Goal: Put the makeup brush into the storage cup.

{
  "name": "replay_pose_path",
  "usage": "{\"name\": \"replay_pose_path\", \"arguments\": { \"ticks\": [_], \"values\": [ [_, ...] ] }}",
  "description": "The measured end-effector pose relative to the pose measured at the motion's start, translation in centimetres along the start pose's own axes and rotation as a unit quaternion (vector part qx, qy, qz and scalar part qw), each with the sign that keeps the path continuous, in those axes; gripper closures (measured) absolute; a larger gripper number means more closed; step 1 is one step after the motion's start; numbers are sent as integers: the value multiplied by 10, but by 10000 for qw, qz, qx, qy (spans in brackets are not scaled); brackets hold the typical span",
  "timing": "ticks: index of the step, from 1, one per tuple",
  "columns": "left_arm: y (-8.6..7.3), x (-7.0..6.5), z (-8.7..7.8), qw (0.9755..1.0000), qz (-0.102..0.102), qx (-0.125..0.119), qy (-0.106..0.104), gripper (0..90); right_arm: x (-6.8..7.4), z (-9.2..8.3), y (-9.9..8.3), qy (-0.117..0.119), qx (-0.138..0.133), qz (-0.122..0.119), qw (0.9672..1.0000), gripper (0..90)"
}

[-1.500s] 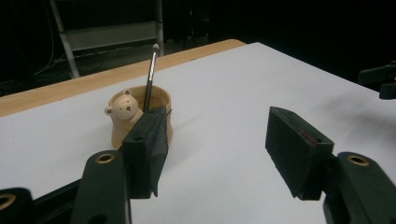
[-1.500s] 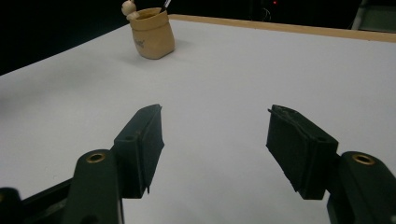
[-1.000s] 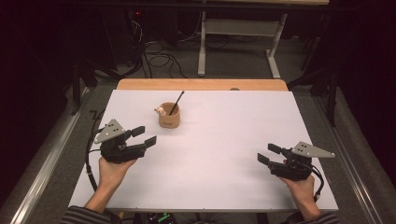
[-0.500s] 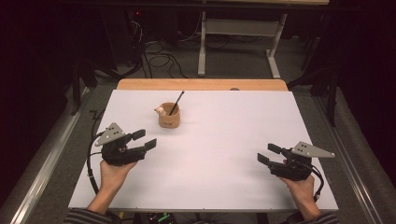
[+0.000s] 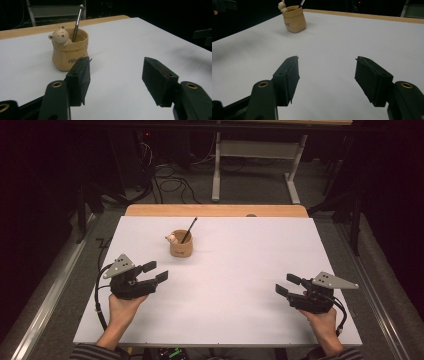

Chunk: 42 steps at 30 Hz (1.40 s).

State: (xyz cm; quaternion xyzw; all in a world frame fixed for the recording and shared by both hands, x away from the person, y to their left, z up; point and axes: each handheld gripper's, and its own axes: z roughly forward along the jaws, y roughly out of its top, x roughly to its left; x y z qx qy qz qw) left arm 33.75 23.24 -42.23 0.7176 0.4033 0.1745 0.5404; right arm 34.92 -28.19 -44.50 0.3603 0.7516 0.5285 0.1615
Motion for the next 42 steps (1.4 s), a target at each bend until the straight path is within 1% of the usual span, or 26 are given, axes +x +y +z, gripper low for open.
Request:
{"name": "replay_pose_path", "arguments": {
  "ticks": [24,31,32,35,38,42],
  "values": [
    [-10,2,4,9999,-98,61,69,398,0,1,0,4,30,-43,10000,368],
    [-15,2,5,9999,-95,99,102,398,0,0,0,-16,34,-37,10000,368],
    [-15,2,5,9998,-67,120,146,398,0,0,0,-17,38,-38,10000,367],
    [-17,2,7,9997,-20,175,176,395,0,1,0,-16,43,-46,10000,367],
    [-18,2,8,9996,-35,202,174,395,0,0,0,-19,41,-51,10000,367],
    [-18,1,7,9997,-51,169,156,394,0,0,0,-19,40,-48,10000,367]
  ]
}}
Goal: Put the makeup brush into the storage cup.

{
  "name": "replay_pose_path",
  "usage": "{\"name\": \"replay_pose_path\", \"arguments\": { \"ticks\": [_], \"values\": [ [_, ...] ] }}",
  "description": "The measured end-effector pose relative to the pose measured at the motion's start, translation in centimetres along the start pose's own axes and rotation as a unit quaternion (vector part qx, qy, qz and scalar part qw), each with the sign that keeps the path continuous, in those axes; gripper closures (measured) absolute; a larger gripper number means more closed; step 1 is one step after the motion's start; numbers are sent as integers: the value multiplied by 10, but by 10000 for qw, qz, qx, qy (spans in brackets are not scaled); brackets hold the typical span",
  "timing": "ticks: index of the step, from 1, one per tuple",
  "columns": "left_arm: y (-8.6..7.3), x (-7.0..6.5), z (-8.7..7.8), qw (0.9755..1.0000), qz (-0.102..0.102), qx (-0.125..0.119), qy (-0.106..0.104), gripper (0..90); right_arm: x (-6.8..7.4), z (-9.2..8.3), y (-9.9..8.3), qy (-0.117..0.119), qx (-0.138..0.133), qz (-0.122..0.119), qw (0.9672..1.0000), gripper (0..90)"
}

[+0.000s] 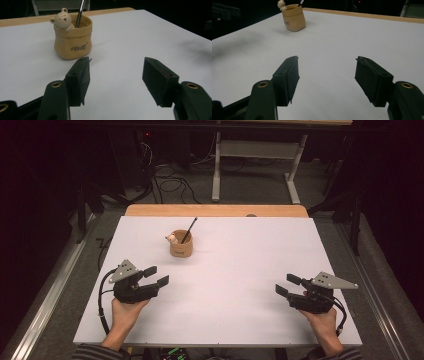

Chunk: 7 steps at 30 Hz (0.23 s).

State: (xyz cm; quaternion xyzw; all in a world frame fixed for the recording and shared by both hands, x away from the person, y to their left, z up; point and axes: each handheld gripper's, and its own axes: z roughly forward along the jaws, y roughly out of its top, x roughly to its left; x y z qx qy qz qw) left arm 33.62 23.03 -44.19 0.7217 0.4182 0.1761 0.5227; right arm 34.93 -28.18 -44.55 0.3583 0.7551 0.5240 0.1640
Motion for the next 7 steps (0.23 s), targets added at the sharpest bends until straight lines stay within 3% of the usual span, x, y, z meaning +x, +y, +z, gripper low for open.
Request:
{"name": "replay_pose_path", "arguments": {
  "ticks": [7],
  "values": [
    [0,0,-1,10000,2,-20,11,394,0,0,0,3,-3,0,10000,367]
  ]
}}
